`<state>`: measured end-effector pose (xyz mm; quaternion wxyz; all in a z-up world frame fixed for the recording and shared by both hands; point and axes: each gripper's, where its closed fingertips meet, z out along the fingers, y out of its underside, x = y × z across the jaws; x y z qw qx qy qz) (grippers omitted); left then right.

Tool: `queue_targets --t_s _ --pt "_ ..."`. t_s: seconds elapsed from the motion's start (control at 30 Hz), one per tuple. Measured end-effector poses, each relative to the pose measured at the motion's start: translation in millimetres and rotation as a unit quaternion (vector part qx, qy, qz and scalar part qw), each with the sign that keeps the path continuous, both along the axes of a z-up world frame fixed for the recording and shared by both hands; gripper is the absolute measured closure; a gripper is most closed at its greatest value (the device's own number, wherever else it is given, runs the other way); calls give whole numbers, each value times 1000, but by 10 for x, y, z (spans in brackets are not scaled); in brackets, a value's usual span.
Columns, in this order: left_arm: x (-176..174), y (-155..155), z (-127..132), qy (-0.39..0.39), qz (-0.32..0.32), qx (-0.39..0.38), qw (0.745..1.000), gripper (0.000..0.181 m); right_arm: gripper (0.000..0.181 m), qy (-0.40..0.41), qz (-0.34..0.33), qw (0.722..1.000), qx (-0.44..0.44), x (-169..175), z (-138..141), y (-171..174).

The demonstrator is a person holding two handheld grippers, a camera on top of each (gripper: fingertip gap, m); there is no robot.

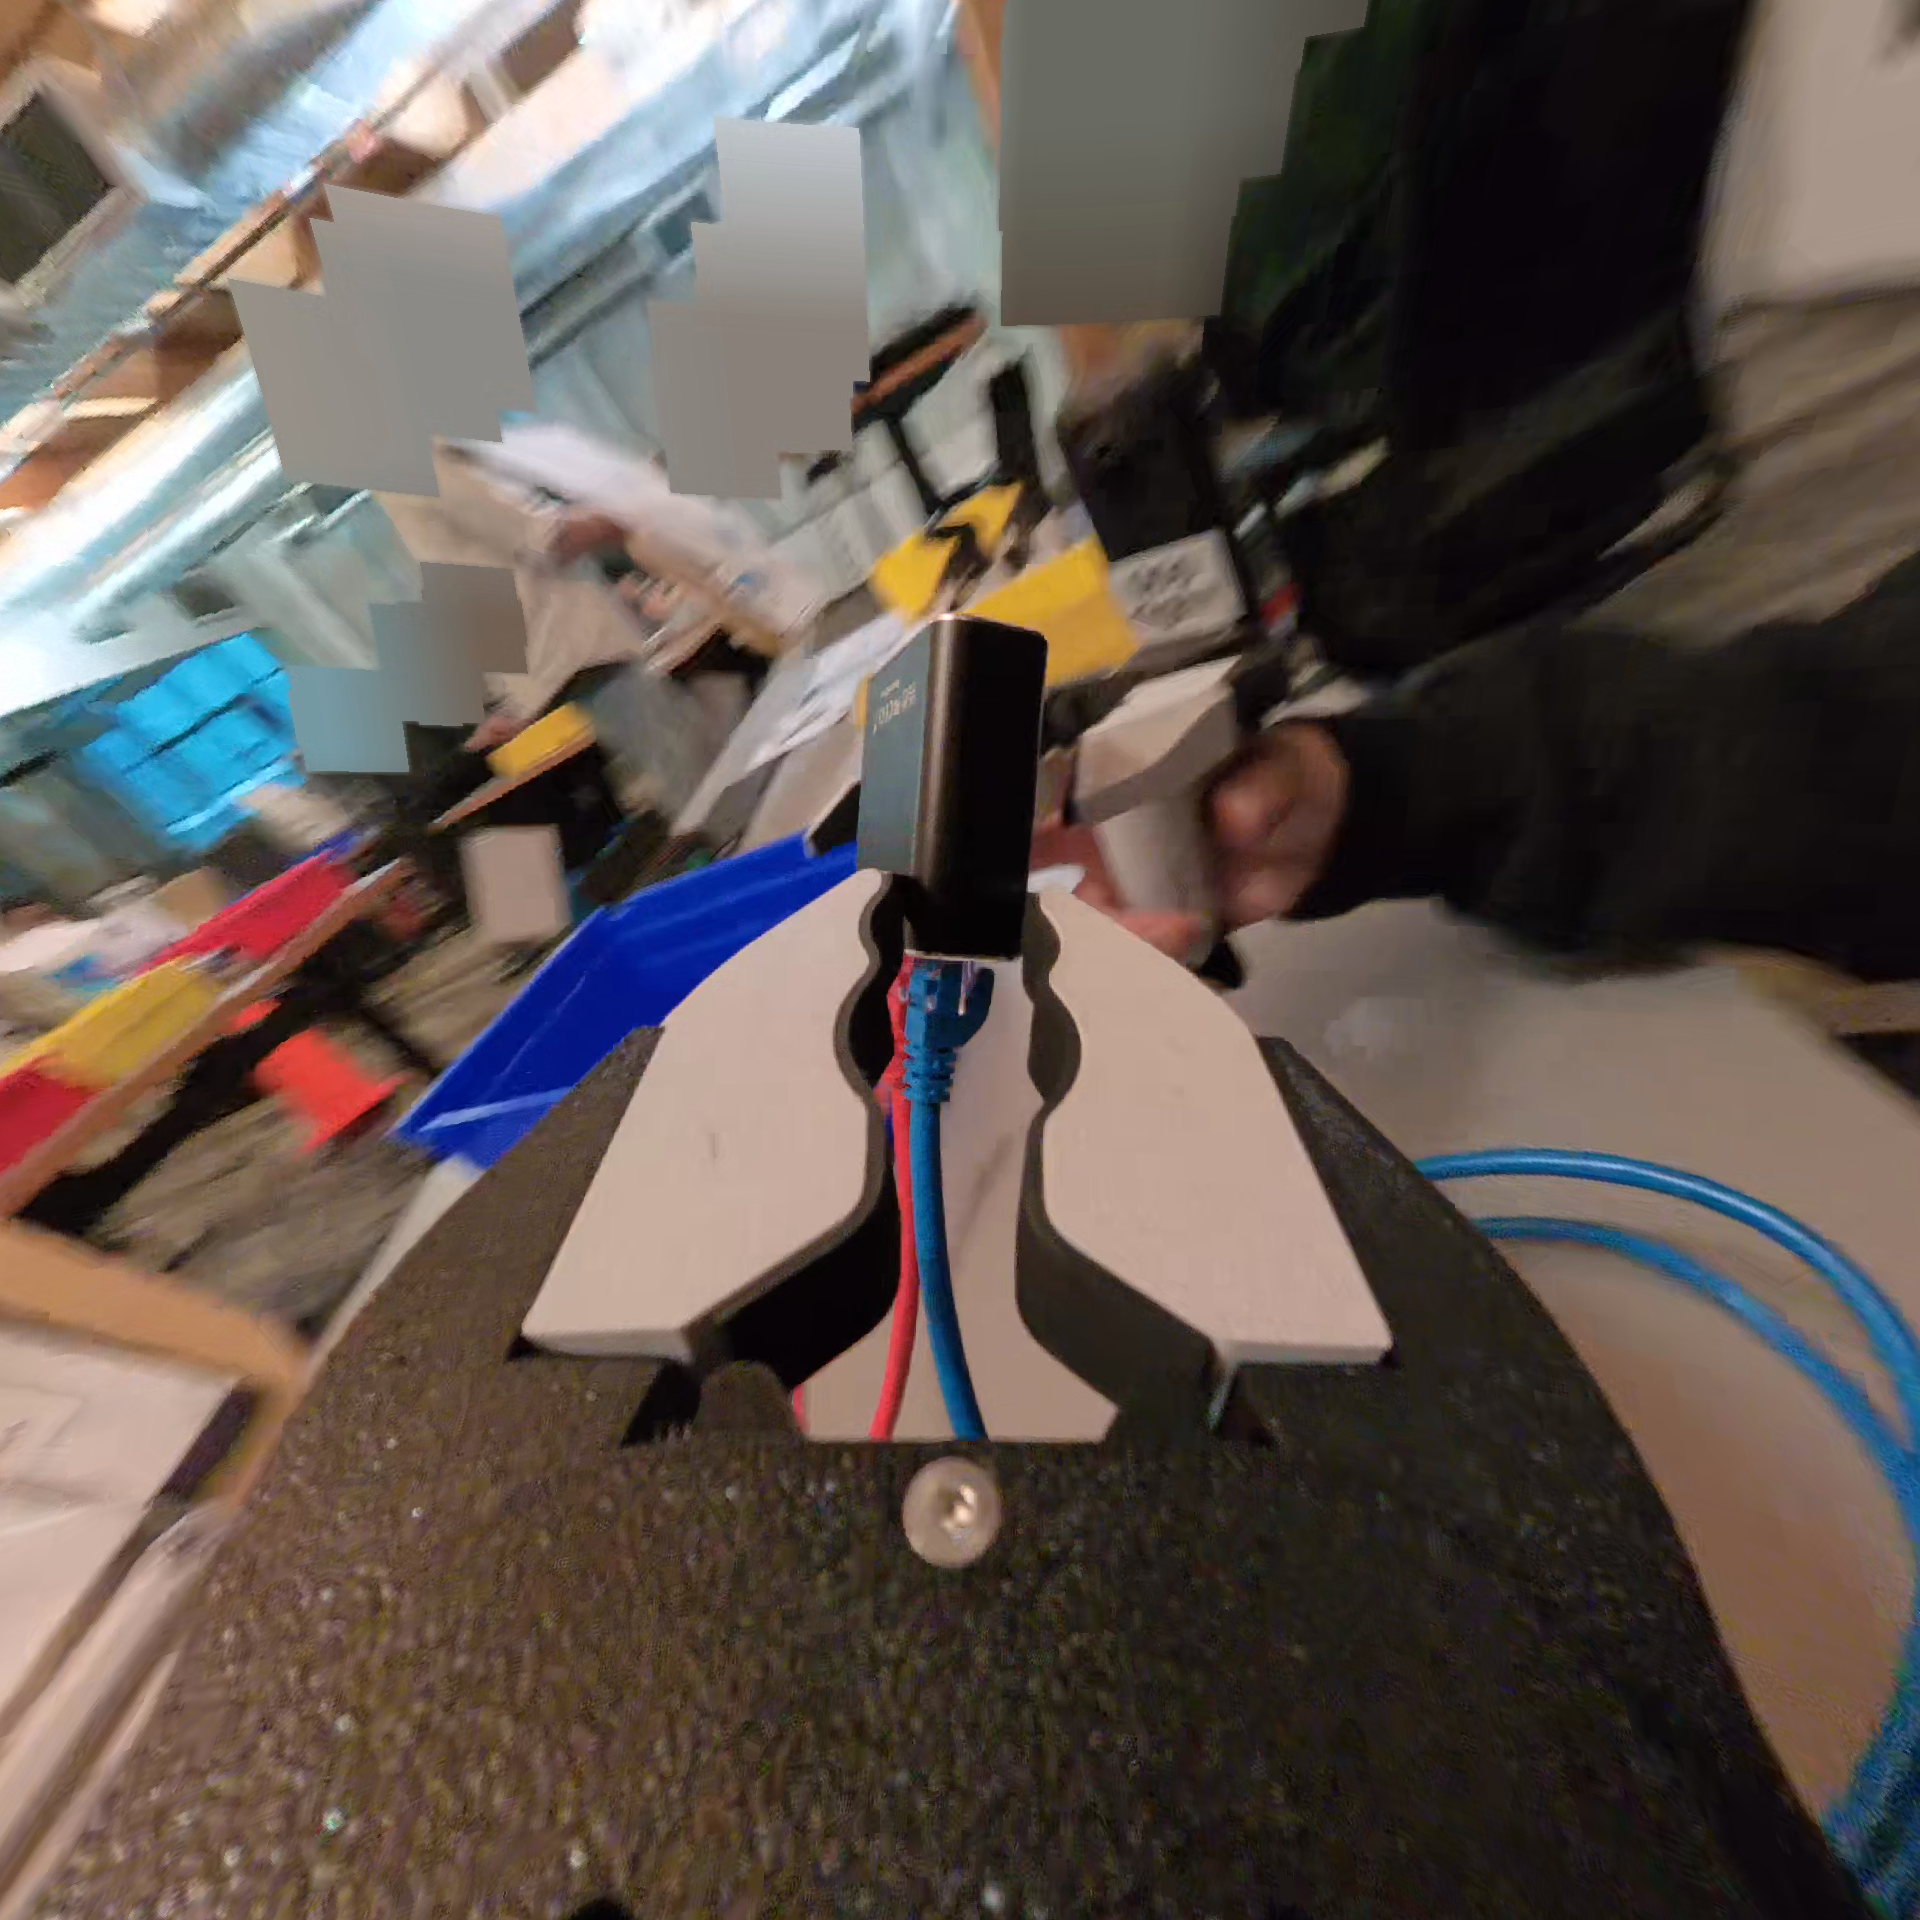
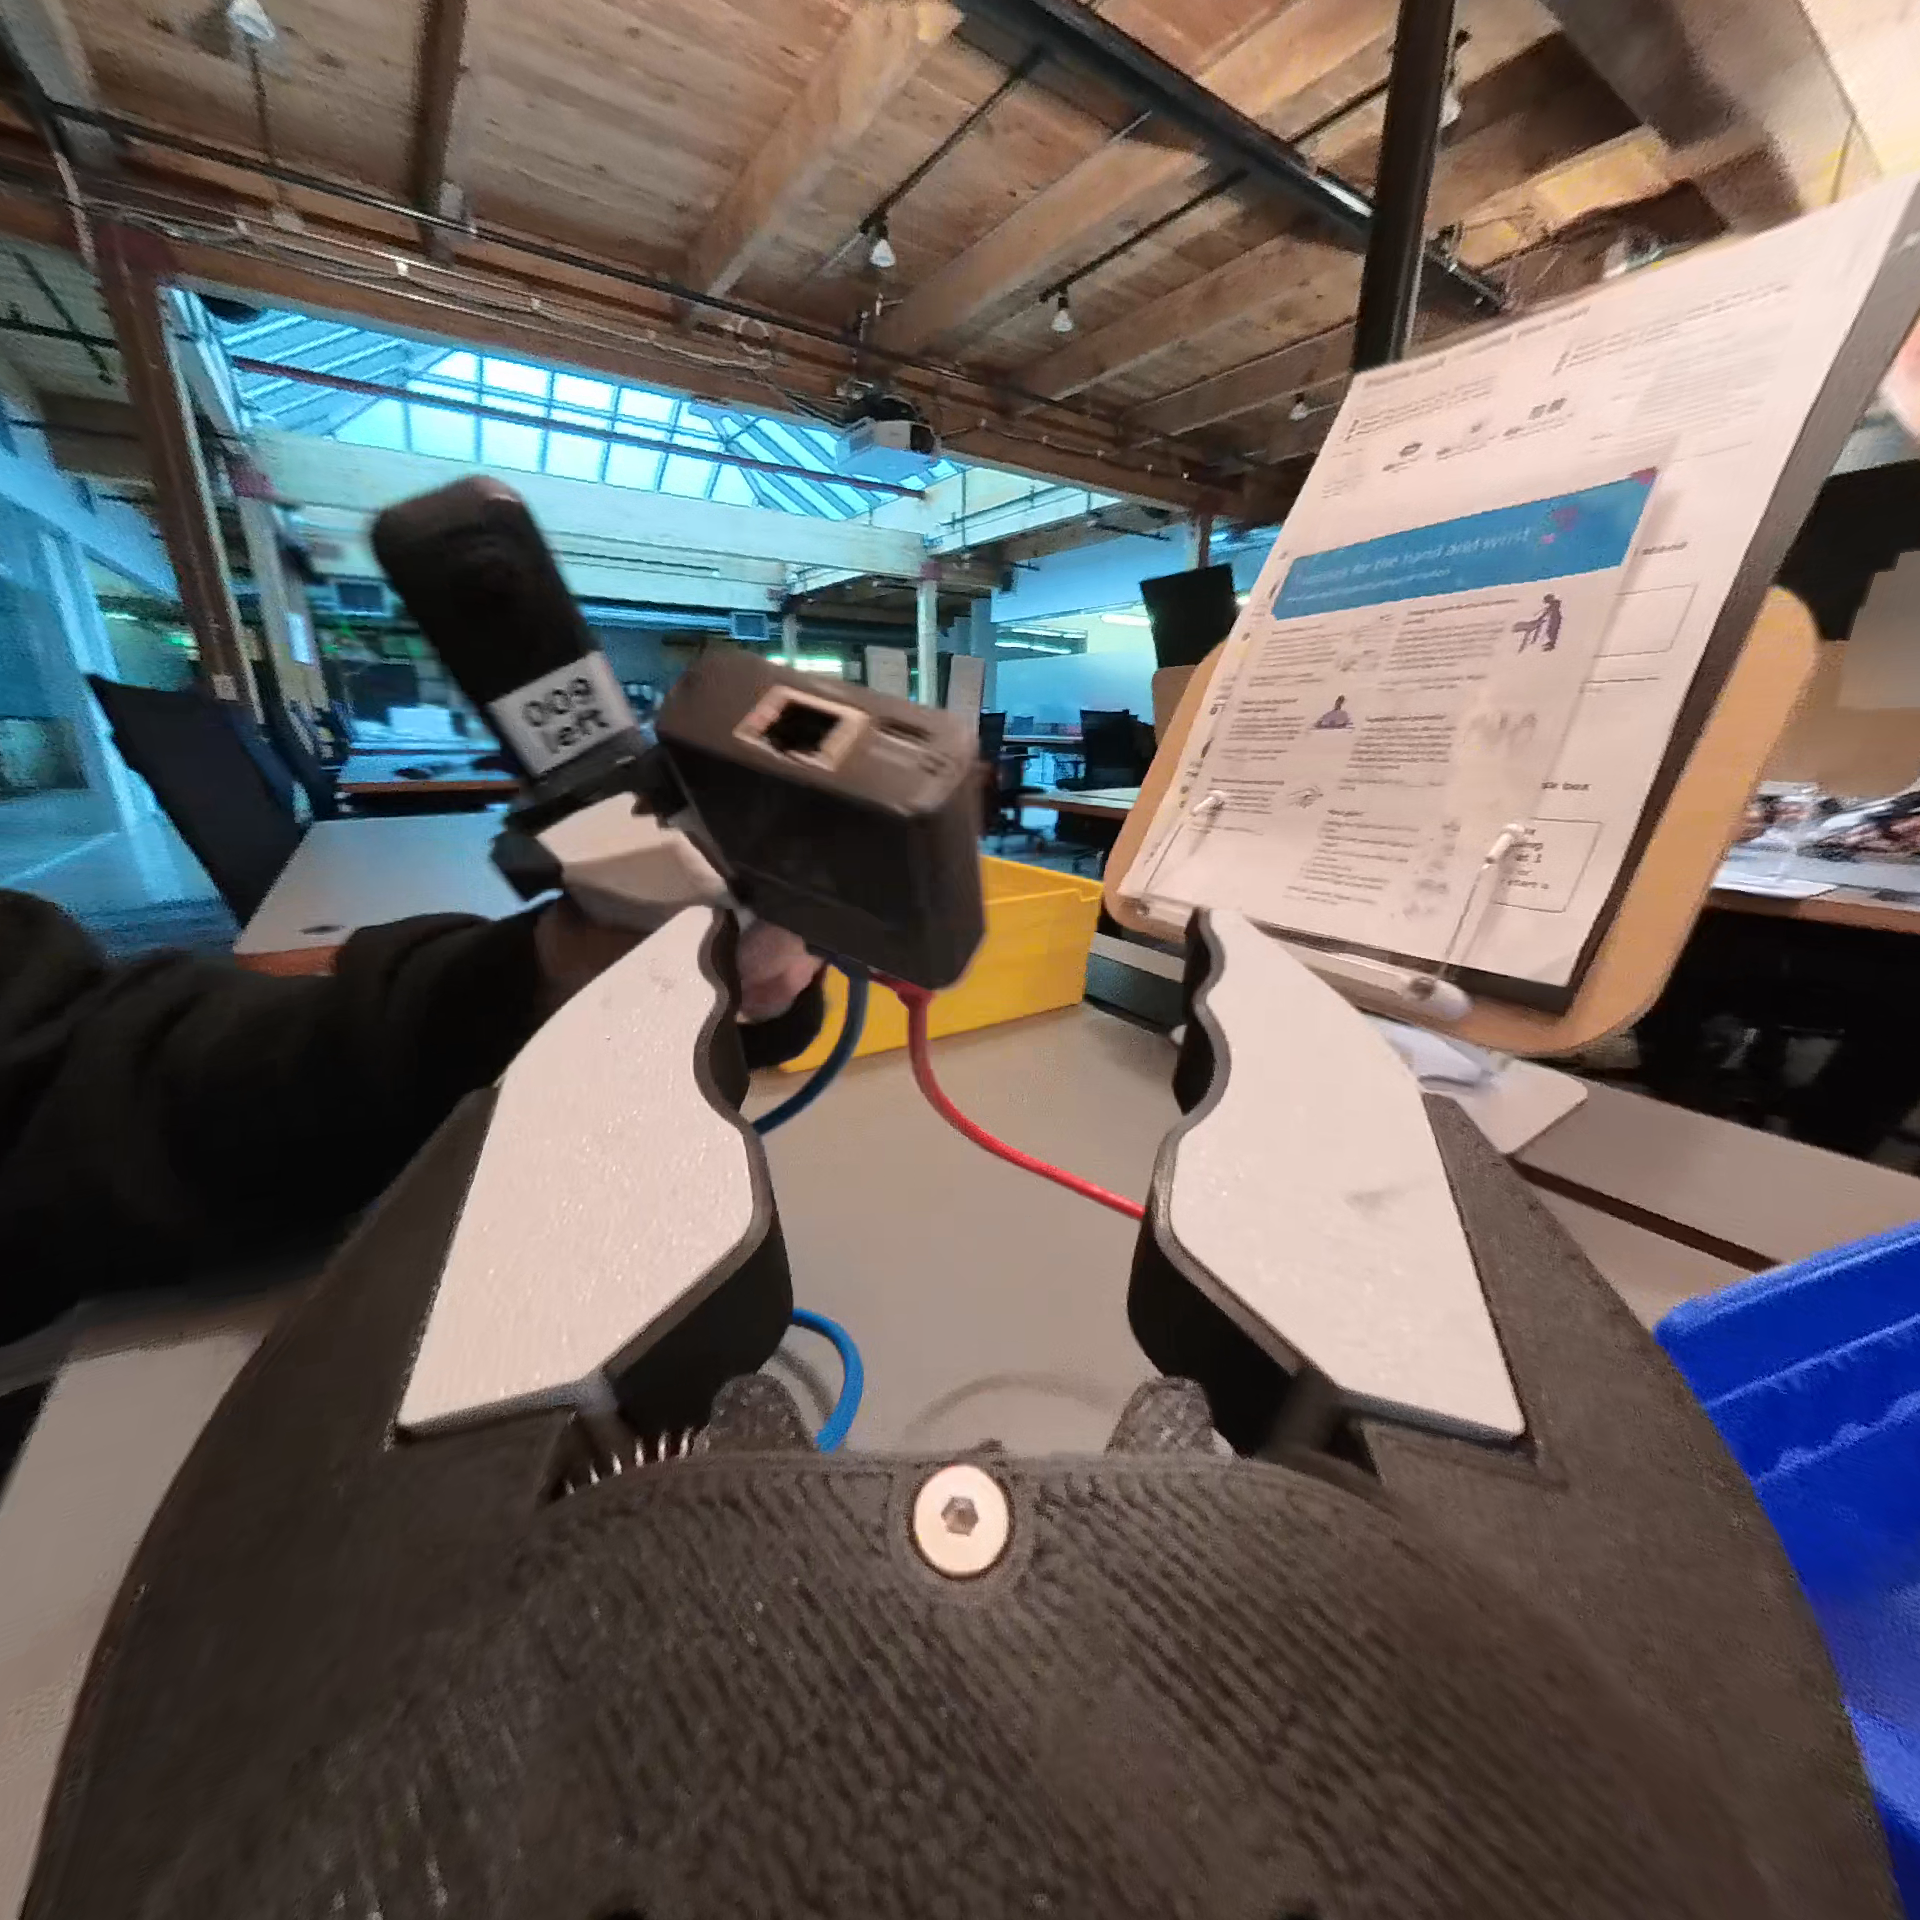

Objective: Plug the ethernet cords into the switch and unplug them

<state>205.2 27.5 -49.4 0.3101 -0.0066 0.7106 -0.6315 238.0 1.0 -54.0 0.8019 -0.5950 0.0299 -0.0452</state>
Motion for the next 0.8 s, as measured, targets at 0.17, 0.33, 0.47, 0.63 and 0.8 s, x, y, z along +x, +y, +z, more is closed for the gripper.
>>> queue_targets --t_s 0.17,0.33,0.47,0.63,0.8 --pt "-180 81 121 41 -107 -82 990 160 108 -9 82 997 -6 -392 135 190" --pt "-223 85 86 54 -138 -106 983 159 145 -39 58 998 4 -420 134 283" --pt "-182 114 10 49 -116 -87 988 159 151 -60 52 996 -38 -402 52 268" --pt "-141 133 24 59 -42 5 997 138 154 -94 19 987 -128 -321 -162 300" --pt "-81 129 -248 51 64 191 978 141 155 -162 -8 965 -204 -392 -293 430"
